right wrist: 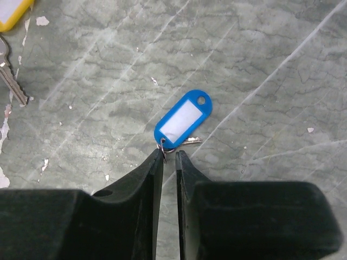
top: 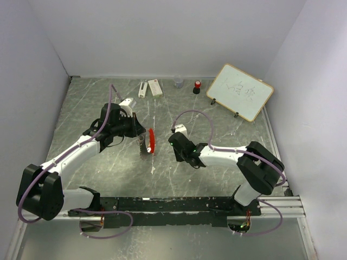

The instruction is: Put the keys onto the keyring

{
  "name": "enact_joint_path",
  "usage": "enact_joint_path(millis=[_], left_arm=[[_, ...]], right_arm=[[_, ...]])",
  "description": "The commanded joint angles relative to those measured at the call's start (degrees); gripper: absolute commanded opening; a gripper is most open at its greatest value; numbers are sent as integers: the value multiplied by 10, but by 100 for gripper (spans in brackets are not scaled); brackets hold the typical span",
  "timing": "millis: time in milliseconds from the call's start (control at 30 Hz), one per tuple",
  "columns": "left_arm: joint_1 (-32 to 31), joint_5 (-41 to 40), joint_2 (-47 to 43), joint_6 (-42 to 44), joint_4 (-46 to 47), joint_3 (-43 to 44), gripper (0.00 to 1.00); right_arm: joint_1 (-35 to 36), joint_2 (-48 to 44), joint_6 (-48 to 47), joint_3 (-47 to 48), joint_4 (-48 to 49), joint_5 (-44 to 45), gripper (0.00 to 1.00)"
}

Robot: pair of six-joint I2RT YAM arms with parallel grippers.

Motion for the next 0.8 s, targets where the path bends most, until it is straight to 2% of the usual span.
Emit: enact_joint_path(millis=[0, 267, 400, 600, 767], left_arm=[[4, 13, -7, -3, 21, -1, 7], [4, 12, -7, -1, 19, -1, 7], [4, 13, -5, -2, 21, -2, 7], [4, 26, 0, 1, 27, 4, 7], [4, 42, 3, 7, 38, 16, 7]], right_arm=[[2, -11, -6, -11, 31, 6, 15], [2, -1, -5, -10, 33, 5, 11], [3, -9, -5, -13, 31, 11, 0], [2, -53, -43, -20, 41, 31, 0], [3, -125, -118, -37, 82, 29, 0]])
